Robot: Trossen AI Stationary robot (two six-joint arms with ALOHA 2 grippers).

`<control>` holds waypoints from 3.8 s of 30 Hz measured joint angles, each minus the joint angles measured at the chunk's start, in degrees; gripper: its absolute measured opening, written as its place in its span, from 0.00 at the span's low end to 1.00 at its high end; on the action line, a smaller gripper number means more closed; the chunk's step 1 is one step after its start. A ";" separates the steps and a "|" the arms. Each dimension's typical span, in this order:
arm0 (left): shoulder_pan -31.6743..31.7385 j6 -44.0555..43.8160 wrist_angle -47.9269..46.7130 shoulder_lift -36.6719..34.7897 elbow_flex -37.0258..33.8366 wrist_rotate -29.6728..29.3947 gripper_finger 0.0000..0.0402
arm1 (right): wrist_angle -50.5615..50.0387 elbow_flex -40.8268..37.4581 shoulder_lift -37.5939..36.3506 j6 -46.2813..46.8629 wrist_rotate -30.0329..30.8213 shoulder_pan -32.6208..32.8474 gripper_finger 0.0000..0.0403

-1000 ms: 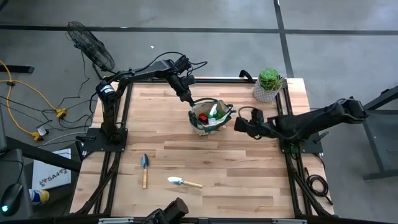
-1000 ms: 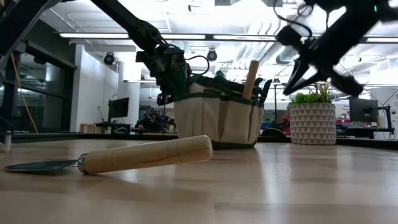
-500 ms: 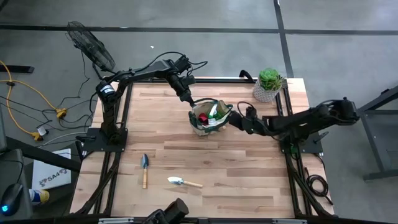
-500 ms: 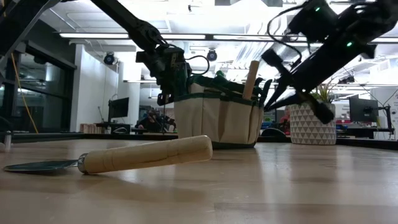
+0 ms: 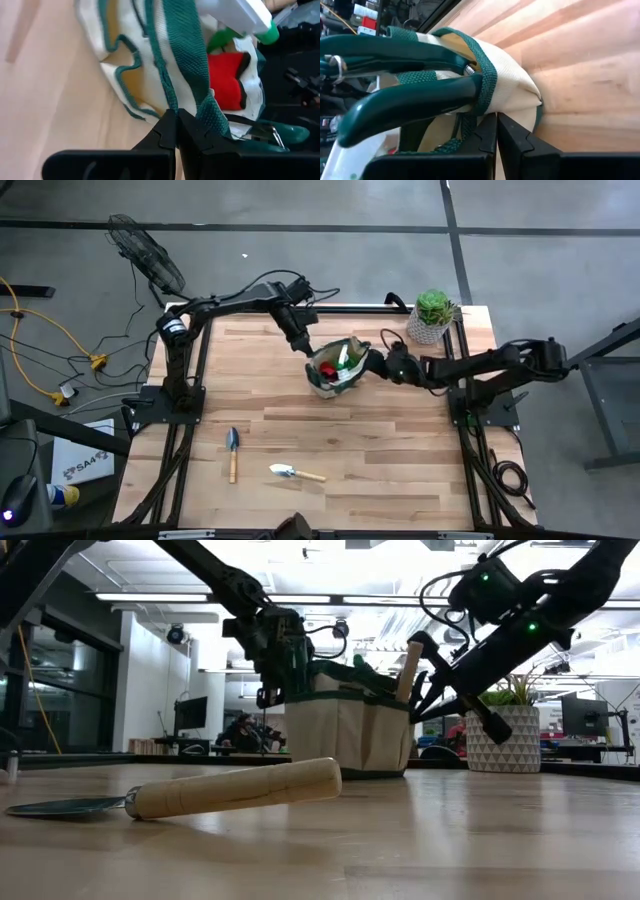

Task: Pick & Place Garden tools in Gardening bag
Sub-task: Adjust the gardening bag

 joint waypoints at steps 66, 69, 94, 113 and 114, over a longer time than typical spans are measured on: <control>-14.60 -22.26 18.91 -0.78 -0.04 -10.26 0.46 | 3.91 2.93 -0.02 -25.05 -28.87 -19.35 0.01; -13.15 -22.18 16.56 -2.31 0.15 -10.48 0.52 | 3.91 2.93 -0.02 -25.01 -28.84 -19.35 0.01; -6.76 -12.16 5.00 -10.15 0.29 -10.66 0.53 | 3.72 2.93 -1.13 -24.42 -28.59 -19.35 0.01; -6.13 -11.07 3.05 -12.79 0.26 -13.11 0.53 | -3.68 2.93 -8.46 -25.71 -27.44 -19.14 0.07; -5.76 -10.90 2.58 -13.11 0.24 -13.38 0.53 | -3.69 2.93 -8.46 -25.67 -27.42 -19.14 0.09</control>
